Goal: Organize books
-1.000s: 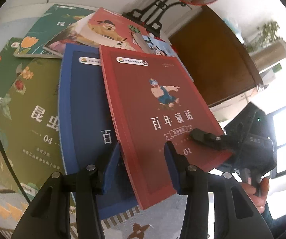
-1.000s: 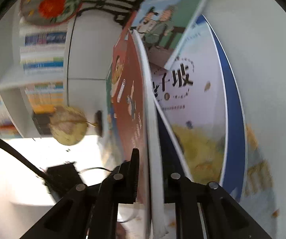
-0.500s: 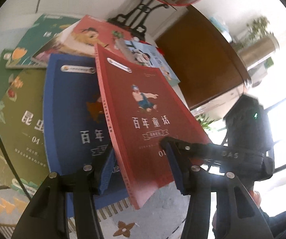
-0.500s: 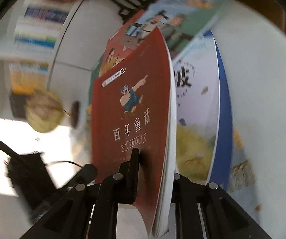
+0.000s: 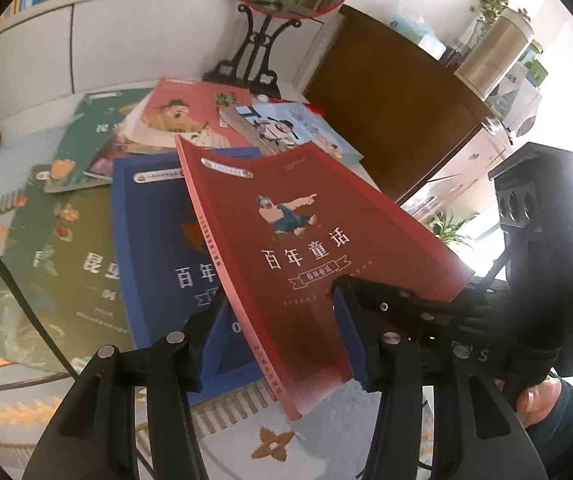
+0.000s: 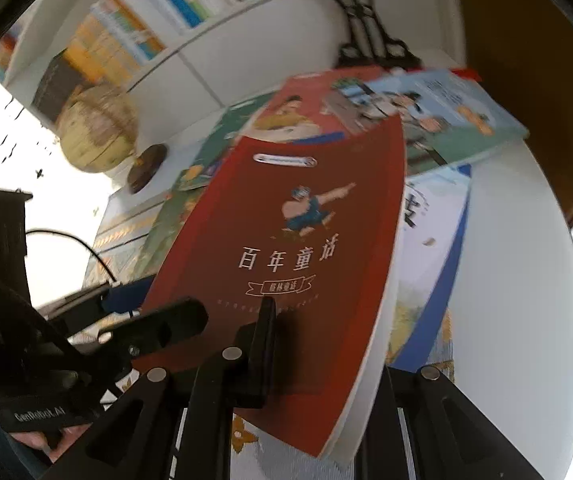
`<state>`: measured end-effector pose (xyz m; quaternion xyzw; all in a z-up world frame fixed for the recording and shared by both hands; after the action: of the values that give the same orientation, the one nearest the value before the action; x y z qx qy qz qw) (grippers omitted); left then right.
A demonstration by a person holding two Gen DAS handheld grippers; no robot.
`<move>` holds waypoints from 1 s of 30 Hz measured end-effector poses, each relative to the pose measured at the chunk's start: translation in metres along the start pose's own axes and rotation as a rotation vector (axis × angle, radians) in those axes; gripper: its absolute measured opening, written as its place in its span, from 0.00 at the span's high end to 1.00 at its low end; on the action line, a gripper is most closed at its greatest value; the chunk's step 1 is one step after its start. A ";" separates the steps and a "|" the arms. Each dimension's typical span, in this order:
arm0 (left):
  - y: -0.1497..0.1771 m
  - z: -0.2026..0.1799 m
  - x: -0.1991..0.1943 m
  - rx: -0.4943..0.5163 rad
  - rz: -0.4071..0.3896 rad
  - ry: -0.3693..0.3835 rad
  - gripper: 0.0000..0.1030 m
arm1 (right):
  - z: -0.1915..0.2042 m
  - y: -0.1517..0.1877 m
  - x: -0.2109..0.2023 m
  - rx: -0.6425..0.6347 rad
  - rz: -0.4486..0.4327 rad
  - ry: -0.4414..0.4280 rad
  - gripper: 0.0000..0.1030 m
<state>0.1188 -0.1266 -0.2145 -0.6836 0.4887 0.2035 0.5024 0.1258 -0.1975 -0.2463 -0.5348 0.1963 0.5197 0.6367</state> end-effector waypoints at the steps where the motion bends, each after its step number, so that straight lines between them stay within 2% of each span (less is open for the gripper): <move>1: 0.001 0.003 -0.003 -0.005 -0.003 -0.006 0.54 | 0.006 -0.001 0.001 -0.018 -0.004 0.000 0.84; 6: 0.004 0.010 -0.027 -0.012 -0.051 -0.046 0.54 | 0.035 0.001 -0.004 -0.140 -0.020 0.007 0.84; 9: 0.004 0.017 -0.043 -0.026 -0.077 -0.055 0.54 | 0.049 0.000 -0.010 -0.169 -0.038 -0.020 0.84; 16: -0.002 0.055 -0.116 -0.079 -0.205 -0.137 0.54 | 0.119 -0.019 -0.022 -0.337 -0.100 -0.065 0.84; 22: -0.004 0.123 -0.199 -0.130 -0.314 -0.263 0.54 | 0.224 -0.036 -0.009 -0.475 -0.145 -0.167 0.84; 27: 0.009 0.196 -0.239 -0.196 -0.331 -0.340 0.54 | 0.301 -0.034 0.027 -0.530 -0.137 -0.219 0.84; 30: 0.023 0.241 -0.245 -0.257 -0.314 -0.370 0.54 | 0.338 -0.026 0.065 -0.508 -0.093 -0.241 0.84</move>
<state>0.0430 0.2000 -0.1368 -0.7605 0.2468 0.3047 0.5175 0.0703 0.1336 -0.1678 -0.6199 -0.0422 0.5823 0.5242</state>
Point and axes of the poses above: each gripper's, at about its wrist camera, not at the fingertips, and x roughly the way its jaws point, z to its left, y to its underside, the point moved 10 cm from there along x, roughly the way its jaws point, and after that the axes turned 3 degrees about -x, right-handed, at the moved point
